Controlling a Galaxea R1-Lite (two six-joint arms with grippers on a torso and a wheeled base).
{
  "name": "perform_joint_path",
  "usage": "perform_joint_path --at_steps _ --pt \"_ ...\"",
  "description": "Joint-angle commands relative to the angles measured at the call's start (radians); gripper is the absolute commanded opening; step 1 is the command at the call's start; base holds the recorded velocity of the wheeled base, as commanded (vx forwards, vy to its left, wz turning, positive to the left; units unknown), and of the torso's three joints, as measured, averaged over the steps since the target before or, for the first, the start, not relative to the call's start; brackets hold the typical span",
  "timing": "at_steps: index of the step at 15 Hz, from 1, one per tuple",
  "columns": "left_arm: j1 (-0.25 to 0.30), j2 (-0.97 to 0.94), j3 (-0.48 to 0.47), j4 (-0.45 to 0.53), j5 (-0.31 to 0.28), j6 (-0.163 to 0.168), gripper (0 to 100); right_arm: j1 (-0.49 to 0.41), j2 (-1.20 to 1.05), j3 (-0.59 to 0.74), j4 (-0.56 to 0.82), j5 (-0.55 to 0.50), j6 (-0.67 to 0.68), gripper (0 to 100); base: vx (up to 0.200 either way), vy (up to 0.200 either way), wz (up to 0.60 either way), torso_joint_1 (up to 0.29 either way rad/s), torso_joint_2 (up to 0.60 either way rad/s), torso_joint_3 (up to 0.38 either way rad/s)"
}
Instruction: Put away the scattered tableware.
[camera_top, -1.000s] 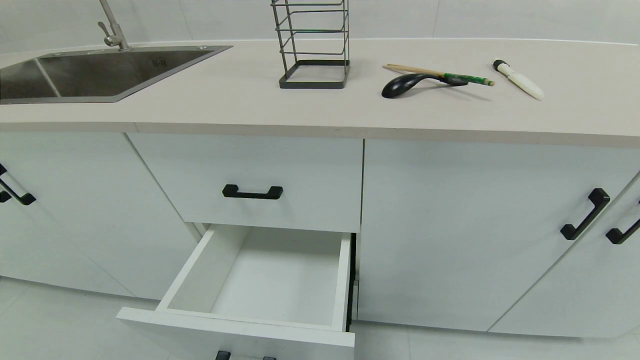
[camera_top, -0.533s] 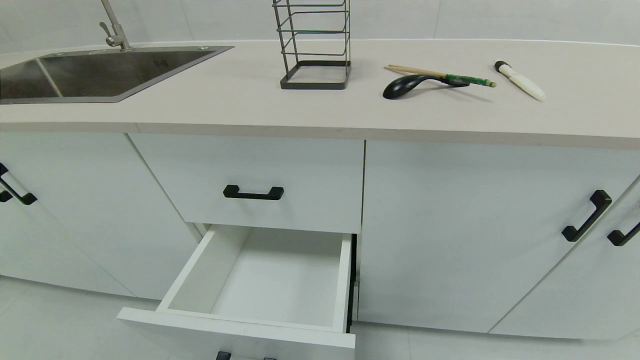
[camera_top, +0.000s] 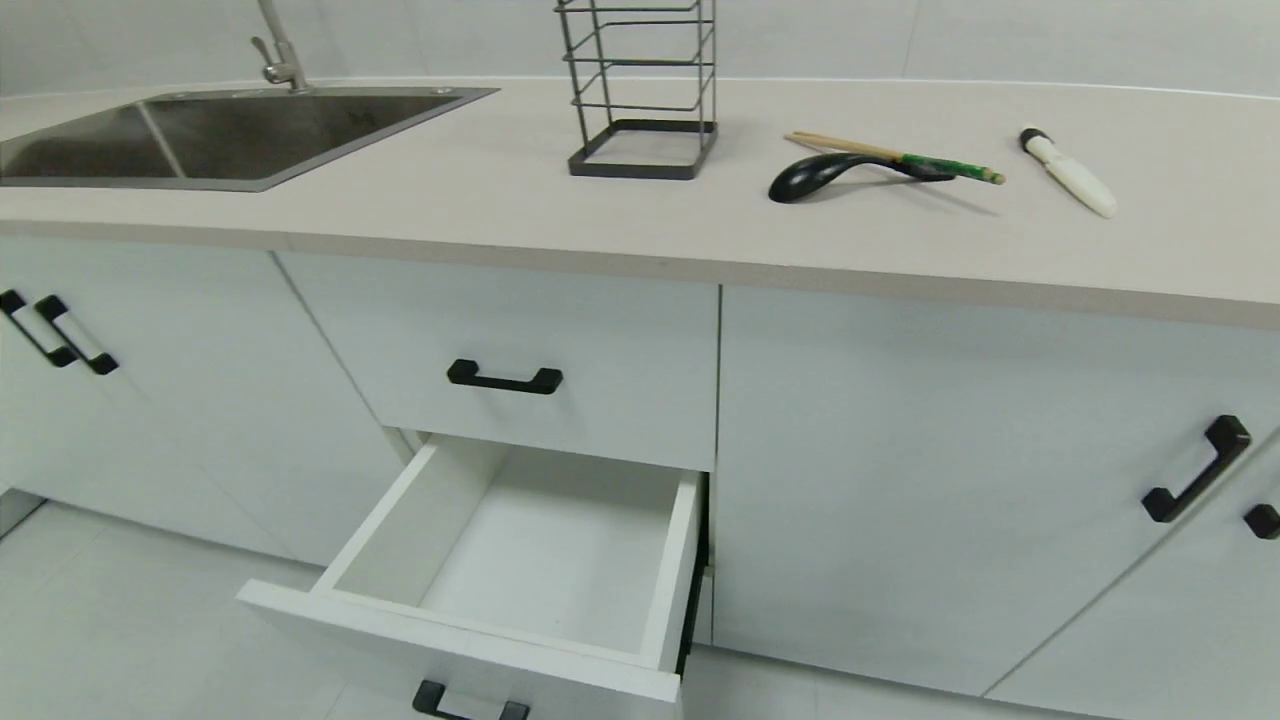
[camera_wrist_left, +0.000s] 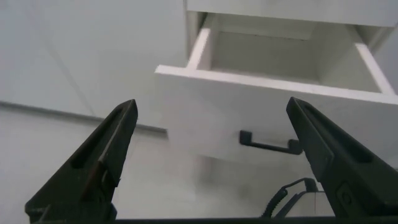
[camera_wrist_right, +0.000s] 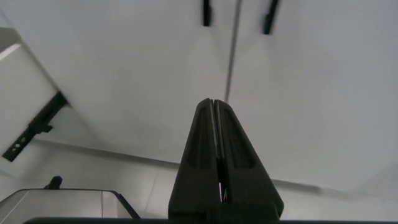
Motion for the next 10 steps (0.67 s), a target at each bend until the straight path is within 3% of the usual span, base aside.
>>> perform_joint_path --at_steps 1,5,10 --pt "0.000 0.002 0.000 -0.001 0.000 0.000 100 -0.001 0.000 0.000 0.000 0.000 0.000 0 0.000 0.000 0.00 0.000 0.00 0.000" --pt "0.000 0.002 0.000 -0.001 0.000 -0.003 100 -0.001 0.000 0.000 0.000 0.000 0.000 0 0.000 0.000 0.00 0.000 0.00 0.000" --pt "0.000 0.002 0.000 -0.004 0.000 -0.014 100 -0.001 0.000 0.000 0.000 -0.001 0.001 0 0.200 0.000 0.00 0.002 0.00 0.002"
